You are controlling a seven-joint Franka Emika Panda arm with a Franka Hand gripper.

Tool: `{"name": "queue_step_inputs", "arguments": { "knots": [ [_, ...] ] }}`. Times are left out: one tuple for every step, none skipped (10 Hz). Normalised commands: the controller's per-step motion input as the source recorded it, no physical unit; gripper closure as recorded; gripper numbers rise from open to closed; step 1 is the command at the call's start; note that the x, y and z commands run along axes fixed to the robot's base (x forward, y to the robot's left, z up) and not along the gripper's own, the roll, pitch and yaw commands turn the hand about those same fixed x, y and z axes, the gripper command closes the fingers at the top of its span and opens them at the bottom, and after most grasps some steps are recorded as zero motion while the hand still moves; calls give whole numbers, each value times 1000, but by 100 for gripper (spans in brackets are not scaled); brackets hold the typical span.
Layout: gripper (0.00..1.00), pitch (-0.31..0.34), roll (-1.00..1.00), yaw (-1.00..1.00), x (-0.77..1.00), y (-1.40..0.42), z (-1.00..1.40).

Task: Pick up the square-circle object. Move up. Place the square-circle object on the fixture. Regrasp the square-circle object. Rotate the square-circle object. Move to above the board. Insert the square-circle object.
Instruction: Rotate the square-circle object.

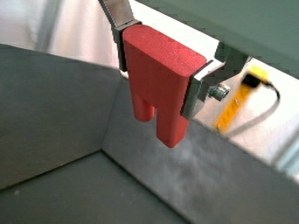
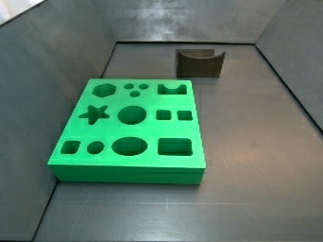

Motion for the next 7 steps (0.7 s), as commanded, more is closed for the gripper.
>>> {"name": "queue_step_inputs", "arguments": {
  "knots": [
    [100, 79, -915, -1000, -43, 32, 19],
    [100, 119, -906, -1000, -1, 22, -1],
    [100, 215, -896, -1000, 6, 14, 6],
    [100, 248, -896, -1000, -11, 10, 19],
    [100, 312, -905, -1000, -23, 18, 32],
    [100, 362, -913, -1000, -14, 19, 22],
    [100, 439, -937, -1000, 4, 18, 16]
  ]
}}
